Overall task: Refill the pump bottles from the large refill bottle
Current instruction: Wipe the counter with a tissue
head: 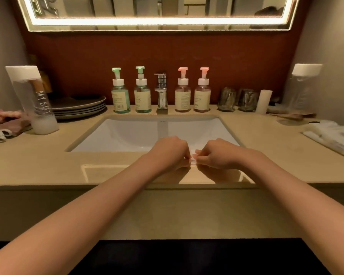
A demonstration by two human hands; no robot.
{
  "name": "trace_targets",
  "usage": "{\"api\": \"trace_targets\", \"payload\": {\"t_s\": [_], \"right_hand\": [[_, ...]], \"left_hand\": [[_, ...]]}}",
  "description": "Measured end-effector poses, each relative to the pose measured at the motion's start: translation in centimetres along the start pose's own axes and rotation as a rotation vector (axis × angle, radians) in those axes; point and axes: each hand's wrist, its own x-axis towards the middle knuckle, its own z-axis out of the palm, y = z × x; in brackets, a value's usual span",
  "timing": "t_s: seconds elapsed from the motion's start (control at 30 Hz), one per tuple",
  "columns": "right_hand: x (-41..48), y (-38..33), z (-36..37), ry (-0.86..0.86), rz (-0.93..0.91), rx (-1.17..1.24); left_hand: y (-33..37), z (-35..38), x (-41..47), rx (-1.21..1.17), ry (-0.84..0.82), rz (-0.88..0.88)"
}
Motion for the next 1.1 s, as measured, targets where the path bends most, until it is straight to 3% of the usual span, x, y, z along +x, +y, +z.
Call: {"api": "trace_targets", "payload": {"t_s": [0.57, 0.8, 0.9, 1.1], "right_hand": [[-9.6, 12.4, -3.5, 0.141, 0.375, 0.001], [-14.4, 15.9, -3.9, 0.407, 0.545, 0.023], [-17.6, 17.7, -4.9, 0.576, 0.623, 0.111], [-23.6, 20.5, -5.0, 0.755, 0.834, 0.328]], "left_hand": [[15.7, 1.2, 7.2, 0.068, -0.002, 0.326], [23.7, 0.4, 9.0, 0.105, 0.014, 0.473], [27.1, -0.2, 9.1, 0.000, 0.016, 0.526], [33.2, 0.7, 8.7, -0.161, -0.009, 0.632]]}}
